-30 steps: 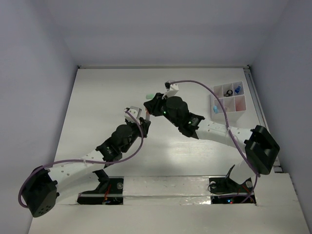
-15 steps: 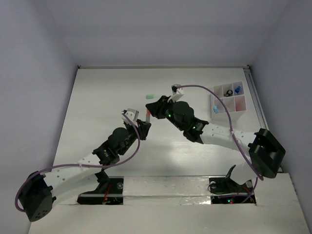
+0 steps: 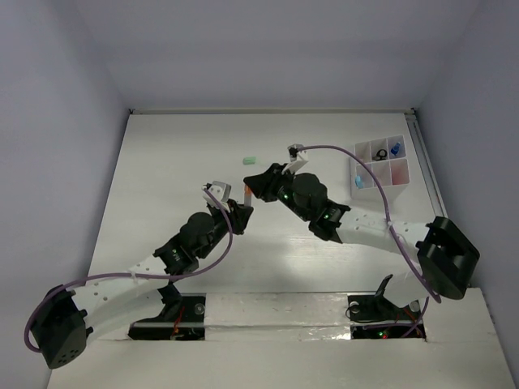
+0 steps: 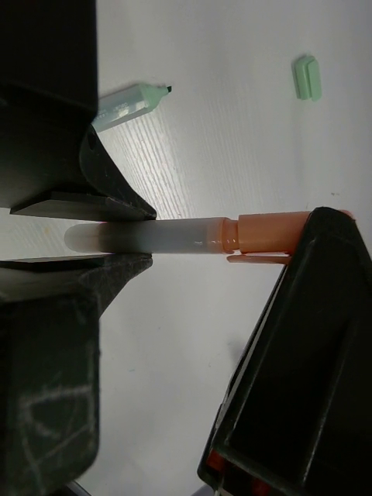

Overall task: Sort the stationery into containers
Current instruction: Close the pen cap on the pen.

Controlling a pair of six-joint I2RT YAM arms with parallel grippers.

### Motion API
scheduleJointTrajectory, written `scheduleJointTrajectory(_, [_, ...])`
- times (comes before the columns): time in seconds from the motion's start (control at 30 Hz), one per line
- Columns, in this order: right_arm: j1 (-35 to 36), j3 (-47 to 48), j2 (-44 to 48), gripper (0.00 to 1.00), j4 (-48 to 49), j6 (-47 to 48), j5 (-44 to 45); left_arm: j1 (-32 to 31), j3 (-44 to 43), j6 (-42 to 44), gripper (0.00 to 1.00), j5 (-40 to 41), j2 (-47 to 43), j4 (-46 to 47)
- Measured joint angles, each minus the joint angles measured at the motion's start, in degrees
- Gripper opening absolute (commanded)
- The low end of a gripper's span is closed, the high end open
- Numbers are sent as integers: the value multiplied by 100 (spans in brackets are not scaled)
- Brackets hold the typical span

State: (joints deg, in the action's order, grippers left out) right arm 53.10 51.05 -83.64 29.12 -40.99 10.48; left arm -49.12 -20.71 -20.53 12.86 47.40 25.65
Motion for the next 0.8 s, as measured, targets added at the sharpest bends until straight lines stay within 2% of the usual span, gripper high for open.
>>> scheduleJointTrajectory(0.4, [63,-175,345,0,-63,205,114,-44,-219,11,0,-74,13,-175])
scheduleJointTrajectory(0.8, [9,328,184,0,-815,479,-525,-96,-509,122,0,118,-26,-898])
